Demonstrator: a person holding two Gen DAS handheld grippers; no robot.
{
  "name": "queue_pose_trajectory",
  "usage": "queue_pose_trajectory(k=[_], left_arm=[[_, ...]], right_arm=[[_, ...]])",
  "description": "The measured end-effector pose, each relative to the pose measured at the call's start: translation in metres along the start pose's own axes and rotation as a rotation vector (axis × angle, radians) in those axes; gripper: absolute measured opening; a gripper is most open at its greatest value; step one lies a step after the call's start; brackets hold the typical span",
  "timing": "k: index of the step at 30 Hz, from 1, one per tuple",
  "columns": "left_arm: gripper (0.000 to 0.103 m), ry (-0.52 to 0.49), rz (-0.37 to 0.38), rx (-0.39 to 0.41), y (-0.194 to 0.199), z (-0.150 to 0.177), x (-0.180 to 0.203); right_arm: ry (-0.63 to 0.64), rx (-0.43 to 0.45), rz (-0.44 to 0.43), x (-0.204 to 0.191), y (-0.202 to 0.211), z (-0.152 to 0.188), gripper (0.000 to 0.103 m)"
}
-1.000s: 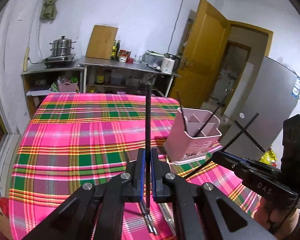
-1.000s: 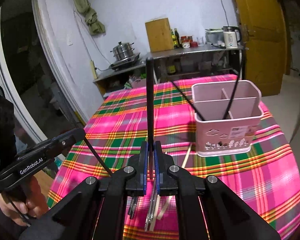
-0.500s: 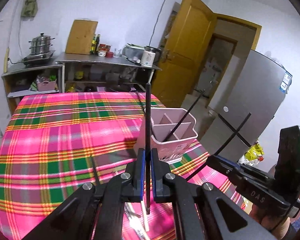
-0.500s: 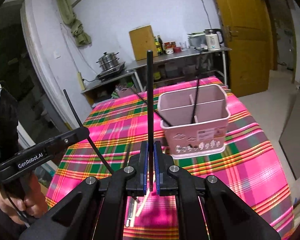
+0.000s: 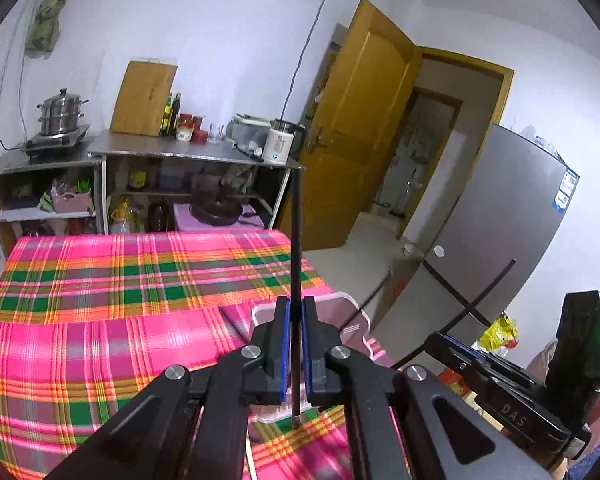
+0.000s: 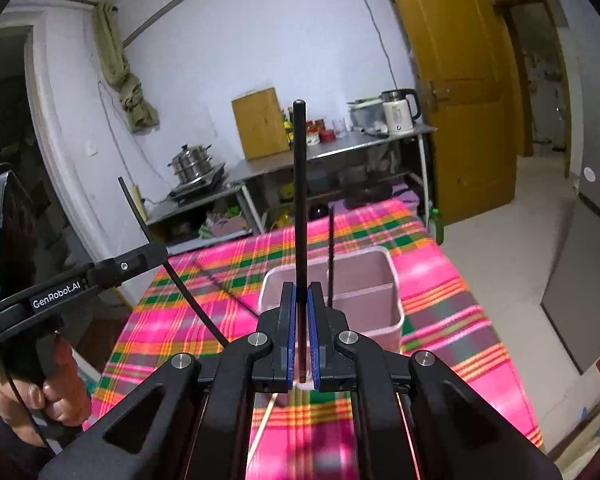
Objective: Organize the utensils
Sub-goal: 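Lift both black chopsticks upright and carry them above the pink basket, then lower the chopsticks into the basket and open both tools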
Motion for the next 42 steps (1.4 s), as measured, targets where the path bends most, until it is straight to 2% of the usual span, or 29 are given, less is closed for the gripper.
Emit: queue_pose_trajectory(k=[5,10,20,30,34,38,42], left_arm=[[0.005,-0.008,0.002,0.038,-0.009,-0.024,0.0],[0.005,-0.017,-0.008,0.048,-0.022,-0.032,-0.002],[0.005,-0.001,-0.035,-0.019,-0.055,-0.004,-0.026],[0.005,0.003,-0.054,-0.067,-0.067,0.022,-0.039],[0.007,0.001,-0.061,-0.079,-0.066,0.027,-0.041],[0.015,-0.003,-0.059,-0.066,-0.056,0.029,-0.039],[0.018,-0.008,-0.056,-0.046,-0.041,0.031,-0.035]], right_arm=[[-0.011,0.032,0.0,0.003,-0.008,-0.025,0.006],[-0.01,0.042,0.004,0.003,-0.023,-0.037,0.006],[0.016,-0.054,0.036,0.003,-0.071,-0.009,0.006],[0.03,-0.135,0.05,0.005,-0.098,0.02,0.006],[0.024,-0.151,0.05,0.006,-0.099,0.023,0.007],[0.018,-0.13,0.061,0.011,-0.09,0.022,0.016],[0.016,-0.111,0.066,0.012,-0.076,0.025,0.018]])
Point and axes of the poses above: each gripper's, at about its wrist camera, not at the fingertips, and y roughly against the way its jaws point, x to its right, z to its underside, the point moved 7 cm from there along -y, roughly the way its jaws point, and after that the axes turned 13 degrees about z, right-handed, at the moved point
